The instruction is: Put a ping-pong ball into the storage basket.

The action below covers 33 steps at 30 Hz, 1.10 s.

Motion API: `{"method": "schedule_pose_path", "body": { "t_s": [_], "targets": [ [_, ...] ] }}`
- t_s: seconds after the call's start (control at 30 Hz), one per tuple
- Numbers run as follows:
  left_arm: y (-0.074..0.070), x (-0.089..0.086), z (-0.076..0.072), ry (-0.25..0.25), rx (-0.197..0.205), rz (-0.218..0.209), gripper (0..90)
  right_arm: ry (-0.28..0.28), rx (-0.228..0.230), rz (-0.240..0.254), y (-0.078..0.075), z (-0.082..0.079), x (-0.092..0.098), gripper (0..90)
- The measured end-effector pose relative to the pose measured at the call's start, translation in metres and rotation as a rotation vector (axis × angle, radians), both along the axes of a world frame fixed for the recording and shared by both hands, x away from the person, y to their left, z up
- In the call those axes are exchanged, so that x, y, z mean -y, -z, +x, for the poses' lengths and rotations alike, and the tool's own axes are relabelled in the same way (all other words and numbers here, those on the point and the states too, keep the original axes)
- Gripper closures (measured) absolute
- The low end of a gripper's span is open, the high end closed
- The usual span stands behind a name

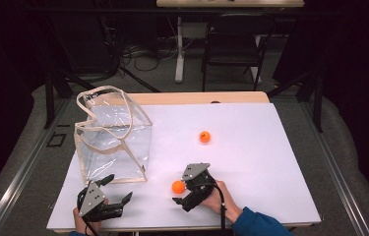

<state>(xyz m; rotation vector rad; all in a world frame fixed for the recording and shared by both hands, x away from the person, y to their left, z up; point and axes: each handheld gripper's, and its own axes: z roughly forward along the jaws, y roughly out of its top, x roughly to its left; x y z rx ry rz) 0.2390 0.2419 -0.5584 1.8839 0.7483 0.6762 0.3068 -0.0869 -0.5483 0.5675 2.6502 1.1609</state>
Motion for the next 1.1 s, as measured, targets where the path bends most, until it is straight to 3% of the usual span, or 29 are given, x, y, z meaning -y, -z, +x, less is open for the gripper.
{"method": "schedule_pose_path", "body": {
  "t_s": [0.27,0.67,1.1],
  "targets": [
    [0.0,0.0001,0.0001,0.002,0.0,0.0,16.1,0.006,0.005,-0.012,0.0032,-0.0002,-0.002,6.2],
    [-0.0001,0.0001,0.0,0.002,0.0,-0.001,16.1,0.022,0.025,-0.044,0.005,-0.0016,-0.005,27.9],
    [-0.0001,0.0,0.0003,0.004,-0.001,-0.001,16.1,0.02,0.034,-0.083,0.007,-0.0038,-0.009,44.1]
  ]
}}
